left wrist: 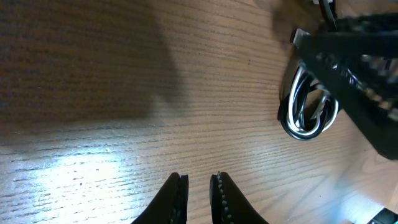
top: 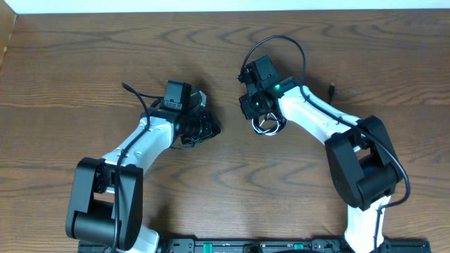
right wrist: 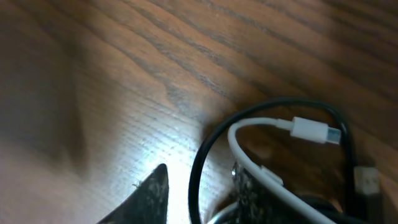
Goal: Untangle cables
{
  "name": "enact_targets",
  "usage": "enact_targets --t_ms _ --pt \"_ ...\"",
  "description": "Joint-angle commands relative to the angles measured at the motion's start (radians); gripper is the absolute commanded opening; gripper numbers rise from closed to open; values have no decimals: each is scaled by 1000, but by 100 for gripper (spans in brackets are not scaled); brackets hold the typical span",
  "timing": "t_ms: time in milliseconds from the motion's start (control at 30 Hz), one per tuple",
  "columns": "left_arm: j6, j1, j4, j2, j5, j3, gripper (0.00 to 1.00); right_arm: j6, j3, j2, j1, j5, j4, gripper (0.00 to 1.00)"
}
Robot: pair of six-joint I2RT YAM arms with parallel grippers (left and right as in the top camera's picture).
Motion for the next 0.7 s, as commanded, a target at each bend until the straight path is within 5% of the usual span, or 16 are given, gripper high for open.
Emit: enact_targets --t_ms 0,33,67,200,667 --pt "-7 3 -6 3 7 -2 17 25 6 26 5 24 15 13" --pt "-9 3 -7 3 14 -2 17 24 6 26 3 19 22 2" --pt "-8 3 -5 3 35 -2 17 24 6 25 0 13 27 1" --pt "83 16 7 3 188 10 22 23 9 -10 -29 -127 27 1" --pt "83 26 175 3 469 10 41 -34 9 -78 -217 -889 49 1"
